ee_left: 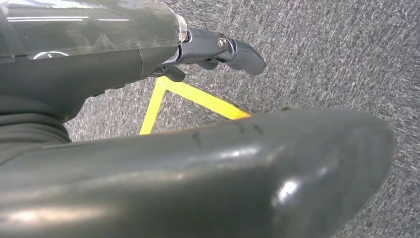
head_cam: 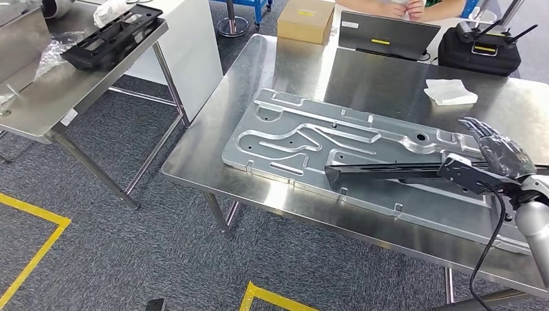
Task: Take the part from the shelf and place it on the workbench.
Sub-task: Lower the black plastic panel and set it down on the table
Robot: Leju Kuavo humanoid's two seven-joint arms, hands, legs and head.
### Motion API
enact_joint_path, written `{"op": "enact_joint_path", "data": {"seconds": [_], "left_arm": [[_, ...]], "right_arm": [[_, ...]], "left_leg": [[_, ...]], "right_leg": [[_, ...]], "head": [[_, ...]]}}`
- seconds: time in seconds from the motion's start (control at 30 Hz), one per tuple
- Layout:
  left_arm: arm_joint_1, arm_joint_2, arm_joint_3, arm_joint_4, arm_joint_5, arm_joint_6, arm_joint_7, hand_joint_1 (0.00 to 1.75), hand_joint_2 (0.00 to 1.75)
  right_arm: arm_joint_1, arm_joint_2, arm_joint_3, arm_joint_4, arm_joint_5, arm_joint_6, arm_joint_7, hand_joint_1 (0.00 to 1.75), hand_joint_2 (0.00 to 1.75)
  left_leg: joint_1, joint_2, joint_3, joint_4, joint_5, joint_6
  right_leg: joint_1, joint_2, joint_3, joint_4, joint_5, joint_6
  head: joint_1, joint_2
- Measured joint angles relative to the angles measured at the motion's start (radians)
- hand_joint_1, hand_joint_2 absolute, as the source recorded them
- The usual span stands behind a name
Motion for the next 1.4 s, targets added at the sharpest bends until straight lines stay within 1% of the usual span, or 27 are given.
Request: {"op": "enact_joint_path", "data": {"seconds": [0.23, 0.67, 0.8, 0.87, 0.93, 1.03, 1.13, 1.4], "left_arm": [[0.000, 0.003, 0.000, 0.000, 0.000, 0.003, 0.004, 0.00, 0.00], [0.000, 0.007, 0.000, 0.000, 0.001, 0.005, 0.003, 0.00, 0.00], [-0.002, 0.007, 0.000, 0.000, 0.003, 0.006, 0.003, 0.00, 0.00], [-0.003, 0.008, 0.000, 0.000, 0.004, 0.006, 0.002, 0.00, 0.00], [-0.003, 0.008, 0.000, 0.000, 0.005, 0.006, -0.001, 0.00, 0.00], [-0.004, 0.007, 0.000, 0.000, 0.013, 0.007, -0.005, 0.00, 0.00], [-0.005, 0.007, 0.000, 0.000, 0.021, 0.012, -0.006, 0.00, 0.00], [-0.005, 0.007, 0.000, 0.000, 0.022, 0.025, -0.009, 0.00, 0.00]], "right_arm": [[0.019, -0.004, -0.019, -0.004, 0.027, -0.007, 0.007, 0.00, 1.75], [0.038, -0.004, -0.023, 0.006, 0.053, -0.012, 0.013, 0.00, 1.75], [0.057, 0.003, -0.023, 0.013, 0.057, 0.024, 0.007, 0.00, 1.75], [0.065, 0.011, -0.021, 0.024, 0.043, 0.062, -0.008, 0.00, 1.75], [0.076, 0.025, -0.018, 0.044, 0.014, 0.097, -0.040, 0.00, 1.75], [0.093, 0.061, -0.001, 0.092, -0.030, 0.114, -0.089, 0.00, 1.75], [0.098, 0.093, 0.017, 0.135, -0.052, 0.101, -0.107, 0.00, 1.75], [0.066, 0.133, 0.052, 0.225, -0.052, 0.021, -0.112, 0.00, 1.75]], "left_leg": [[0.000, 0.000, 0.000, 0.000, 0.000, 0.000], [0.000, 0.000, -0.001, 0.000, 0.000, 0.000], [0.000, 0.000, -0.001, 0.000, 0.000, 0.000], [0.000, 0.000, -0.001, 0.000, 0.000, 0.000], [0.000, 0.000, -0.001, 0.000, 0.000, 0.000], [0.000, 0.000, -0.001, 0.000, 0.000, 0.000], [0.000, 0.000, 0.000, 0.000, 0.000, 0.000], [0.000, 0.002, 0.005, 0.000, -0.003, 0.002]], "right_leg": [[0.000, 0.000, 0.000, 0.000, 0.000, 0.000], [0.000, 0.000, 0.000, 0.000, 0.000, 0.001], [0.000, 0.000, 0.000, 0.000, 0.000, 0.001], [0.000, 0.000, 0.000, 0.000, 0.000, 0.001], [0.000, 0.000, 0.000, 0.000, 0.000, 0.001], [0.000, 0.000, 0.000, 0.000, 0.000, 0.001], [0.001, 0.000, 0.001, 0.000, 0.000, 0.001], [0.001, 0.003, 0.007, 0.000, -0.001, 0.002]], "head": [[0.000, 0.000], [0.000, 0.000], [0.000, 0.000], [0.000, 0.000], [0.000, 0.000], [0.000, 0.000], [0.000, 0.000], [0.000, 0.000]]}}
